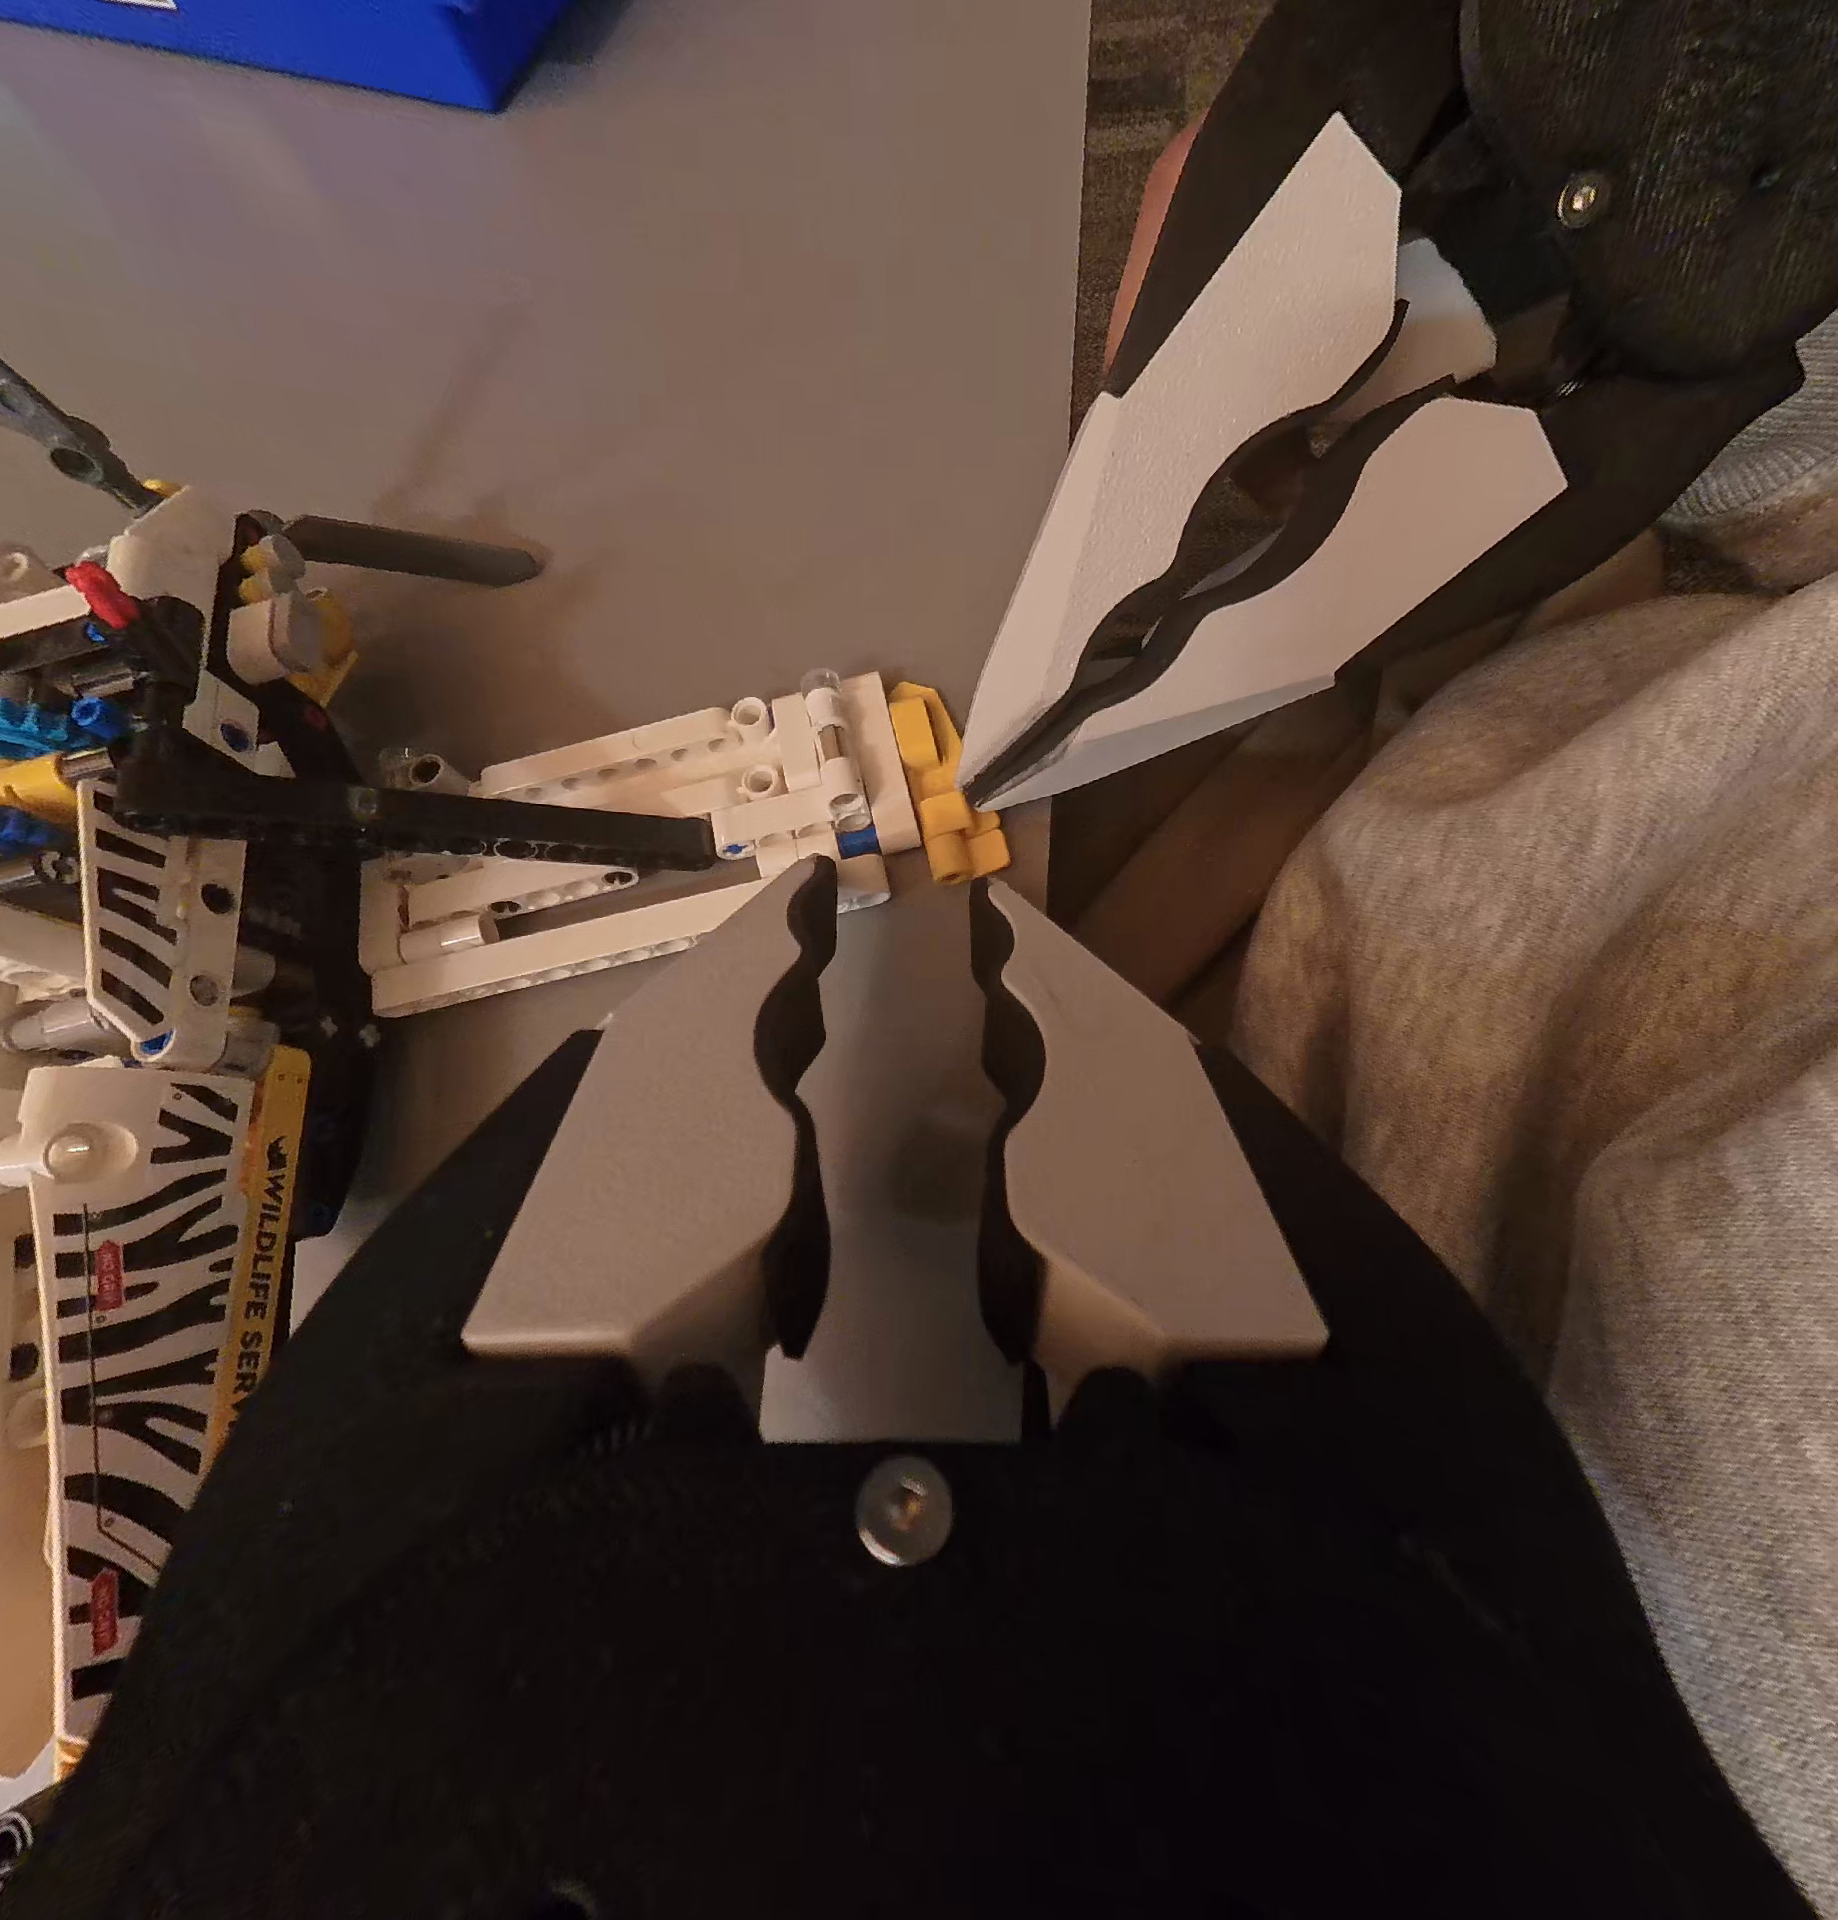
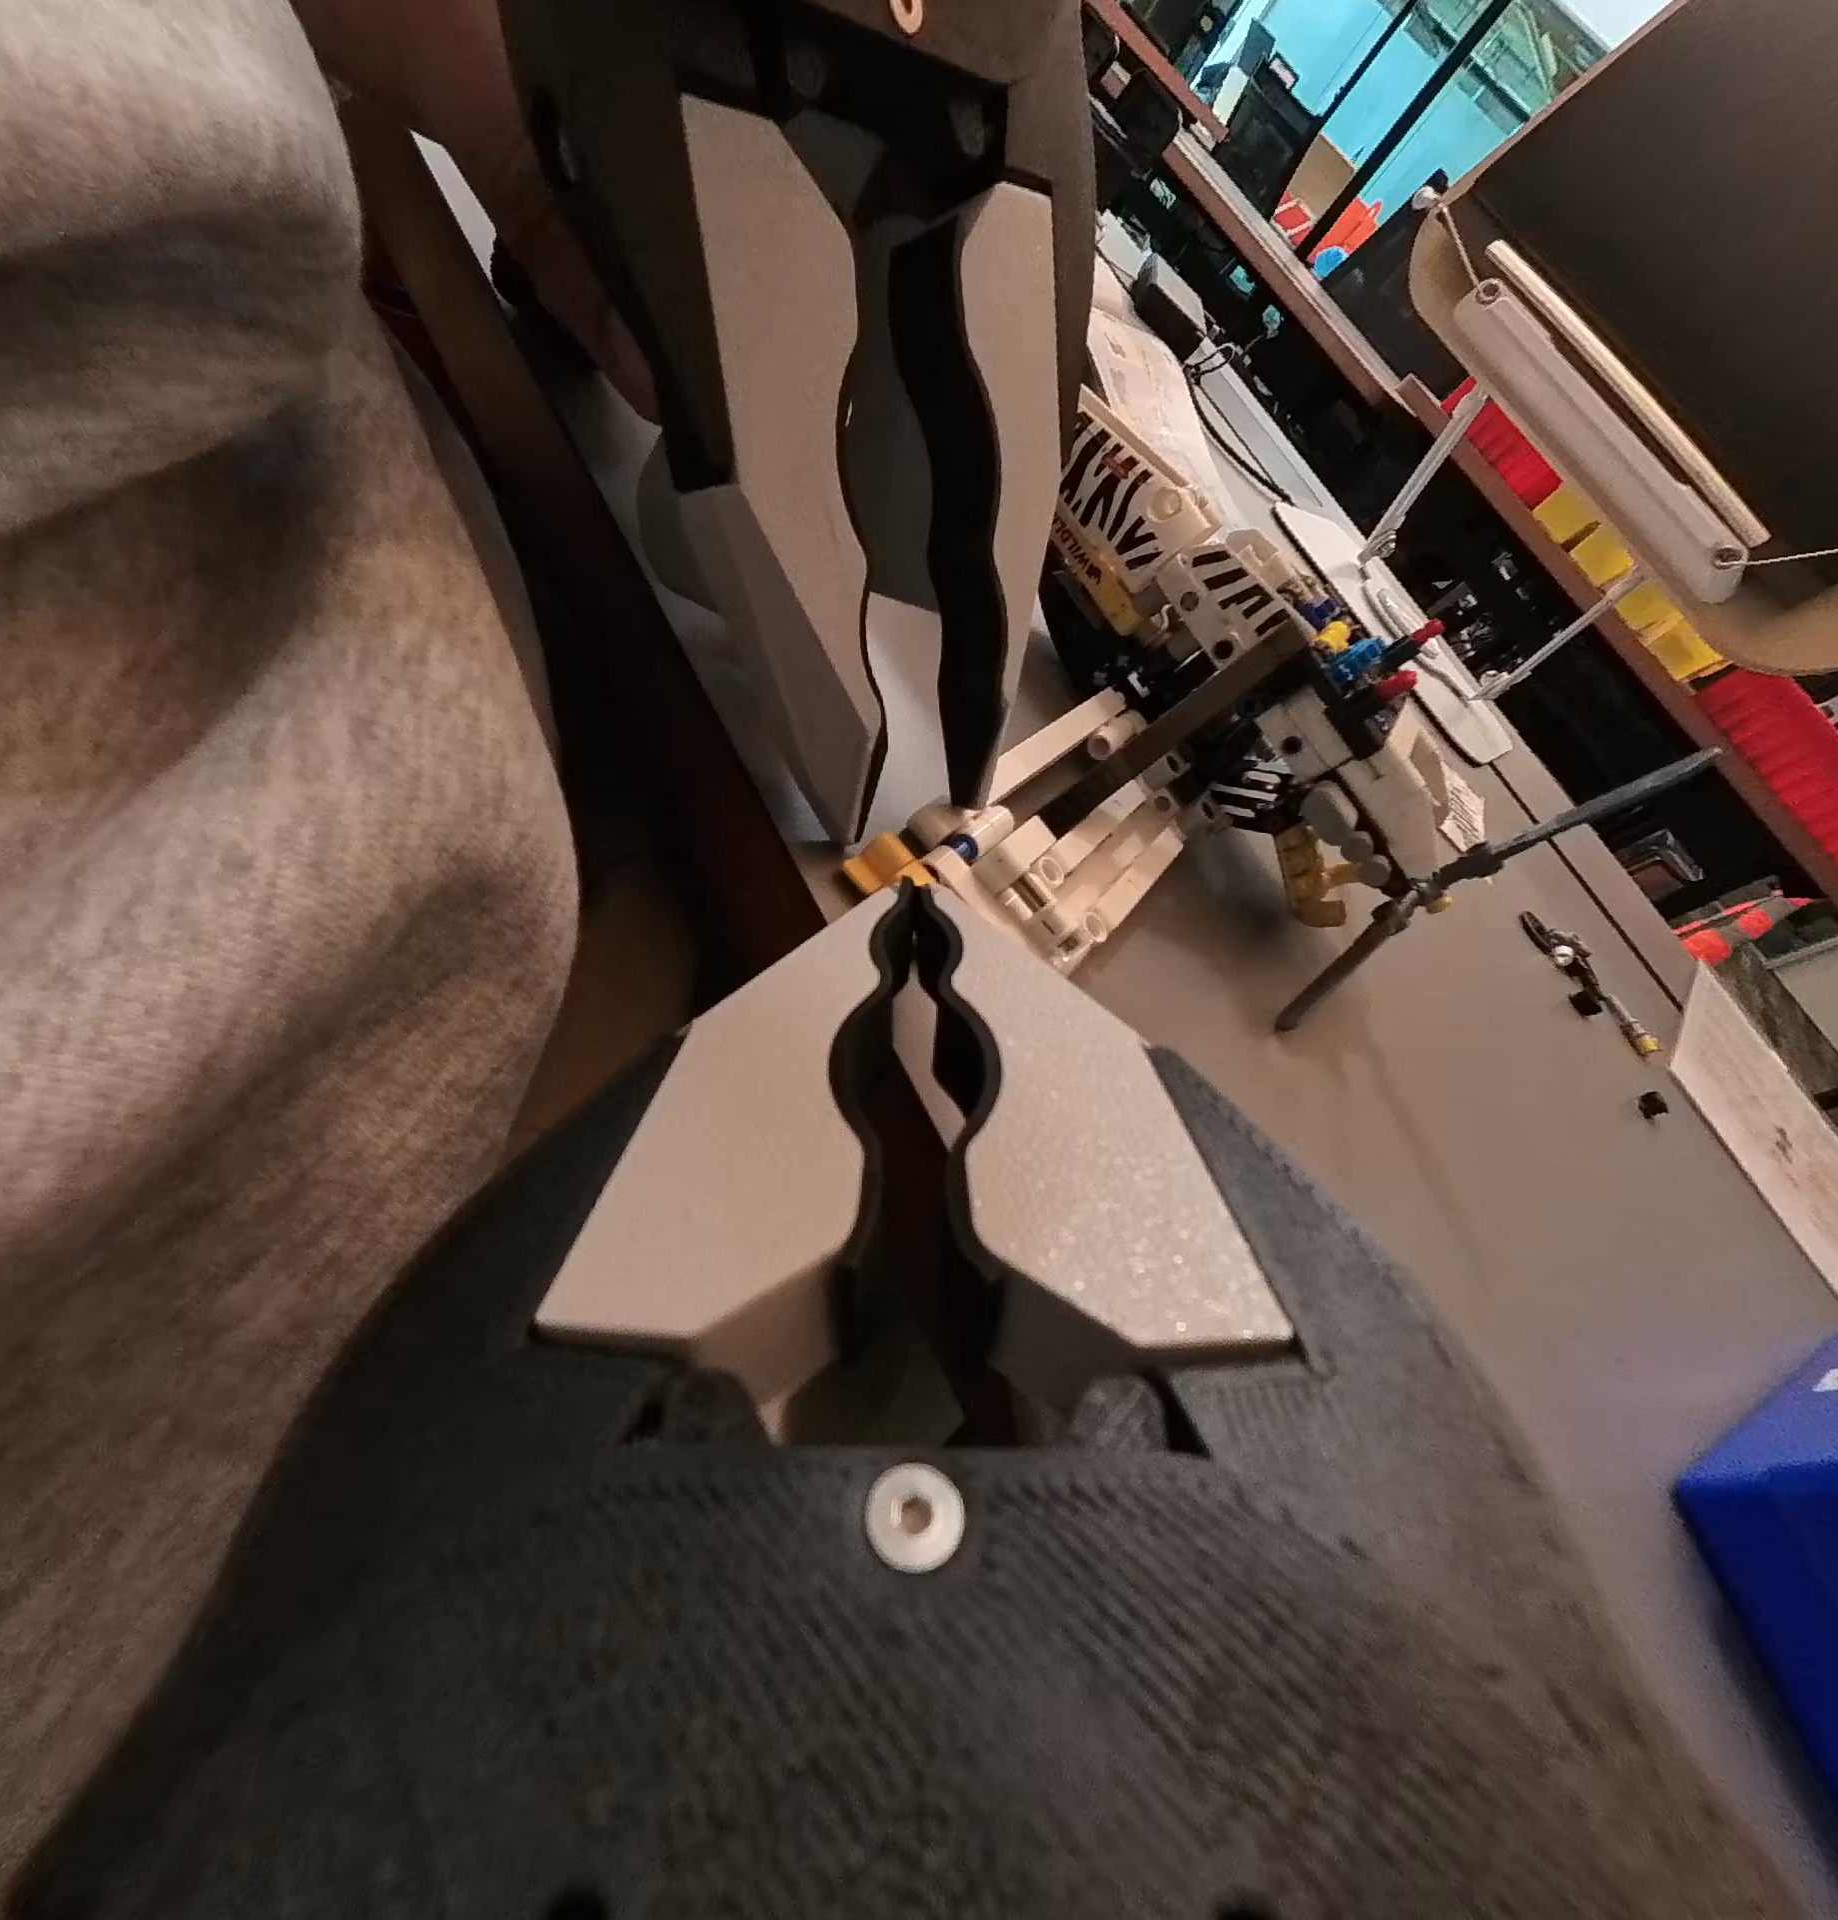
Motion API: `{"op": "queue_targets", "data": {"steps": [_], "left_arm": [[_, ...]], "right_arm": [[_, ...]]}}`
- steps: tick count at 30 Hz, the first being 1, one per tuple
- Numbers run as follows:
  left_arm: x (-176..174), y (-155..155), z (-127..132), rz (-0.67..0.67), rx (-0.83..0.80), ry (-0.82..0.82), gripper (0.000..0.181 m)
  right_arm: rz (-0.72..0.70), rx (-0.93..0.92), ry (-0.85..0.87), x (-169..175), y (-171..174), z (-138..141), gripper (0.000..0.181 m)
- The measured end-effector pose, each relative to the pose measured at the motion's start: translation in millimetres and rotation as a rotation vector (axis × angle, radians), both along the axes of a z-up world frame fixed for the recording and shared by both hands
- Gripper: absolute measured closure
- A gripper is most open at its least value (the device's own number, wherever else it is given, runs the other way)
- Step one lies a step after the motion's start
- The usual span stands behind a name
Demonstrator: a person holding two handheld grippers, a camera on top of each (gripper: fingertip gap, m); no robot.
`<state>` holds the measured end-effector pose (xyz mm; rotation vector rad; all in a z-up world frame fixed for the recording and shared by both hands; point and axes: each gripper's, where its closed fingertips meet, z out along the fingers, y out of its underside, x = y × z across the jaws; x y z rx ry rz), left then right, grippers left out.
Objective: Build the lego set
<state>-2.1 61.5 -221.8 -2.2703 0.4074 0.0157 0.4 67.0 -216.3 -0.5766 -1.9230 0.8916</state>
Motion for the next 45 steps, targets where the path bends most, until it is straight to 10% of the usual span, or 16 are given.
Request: {"op": "queue_targets", "data": {"steps": [18, 36, 45], "left_arm": [[0.2, 0.4, 0.3, -0.001, -0.003, -0.028, 0.156], [0.3, 0.8, 3.0, 0.000, 0.013, -0.043, 0.156], [-31.9, -10.6, 64.1, 0.061, 0.212, -0.155, 0.158]], "right_arm": [[-0.134, -0.593, 0.036, -4.6, 49.4, 39.8, 0.179], [-0.181, -0.706, -0.124, -13.0, 28.8, 30.3, 0.146], [-0.194, -0.733, -0.038, -11.8, 44.4, 52.4, 0.149]]}}
